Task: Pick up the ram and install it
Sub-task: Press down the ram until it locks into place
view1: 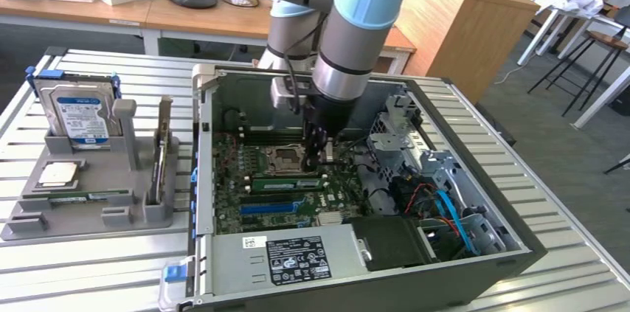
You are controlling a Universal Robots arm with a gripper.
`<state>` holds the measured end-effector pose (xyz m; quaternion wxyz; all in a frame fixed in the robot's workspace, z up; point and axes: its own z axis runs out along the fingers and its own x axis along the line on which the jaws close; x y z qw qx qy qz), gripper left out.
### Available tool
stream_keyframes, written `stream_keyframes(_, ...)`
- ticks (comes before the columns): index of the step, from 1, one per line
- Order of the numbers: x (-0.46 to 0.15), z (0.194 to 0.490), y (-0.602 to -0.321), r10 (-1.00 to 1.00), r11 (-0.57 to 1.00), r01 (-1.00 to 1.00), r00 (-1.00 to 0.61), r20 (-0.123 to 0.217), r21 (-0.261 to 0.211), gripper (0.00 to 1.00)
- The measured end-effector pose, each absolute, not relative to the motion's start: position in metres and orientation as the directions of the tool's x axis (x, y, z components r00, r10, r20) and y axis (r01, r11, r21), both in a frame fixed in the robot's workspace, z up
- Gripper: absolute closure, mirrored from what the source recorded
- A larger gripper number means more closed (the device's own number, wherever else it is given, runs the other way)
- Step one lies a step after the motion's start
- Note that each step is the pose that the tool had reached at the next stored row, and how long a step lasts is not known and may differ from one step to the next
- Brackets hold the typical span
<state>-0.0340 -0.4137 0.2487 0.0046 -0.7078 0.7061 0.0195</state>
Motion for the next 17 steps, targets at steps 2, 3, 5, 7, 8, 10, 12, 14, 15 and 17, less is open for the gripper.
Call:
stream_keyframes(2,-0.040,0.248,-0.414,-0.999,-0.003,-1.000,0.002,-0.034,0.021,0.90)
stream_keyframes(3,-0.042,0.248,-0.414,-0.999,-0.003,-1.000,0.002,-0.034,0.021,0.90)
stream_keyframes(5,-0.047,0.248,-0.414,-0.999,-0.003,-1.000,0.002,-0.034,0.021,0.90)
stream_keyframes(7,-0.051,0.248,-0.414,-0.999,-0.003,-1.000,0.002,-0.034,0.021,0.90)
stream_keyframes(8,-0.053,0.248,-0.414,-0.999,-0.003,-1.000,0.002,-0.034,0.021,0.90)
stream_keyframes(10,-0.056,0.248,-0.414,-0.999,-0.003,-1.000,0.002,-0.034,0.021,0.90)
stream_keyframes(12,-0.059,0.248,-0.414,-0.999,-0.003,-1.000,0.002,-0.034,0.021,0.90)
stream_keyframes(14,-0.063,0.248,-0.414,-0.999,-0.003,-1.000,0.002,-0.034,0.021,0.90)
stream_keyframes(15,-0.064,0.248,-0.414,-0.999,-0.003,-1.000,0.002,-0.034,0.021,0.90)
stream_keyframes(17,-0.066,0.248,-0.414,-0.999,-0.003,-1.000,0.002,-0.034,0.021,0.90)
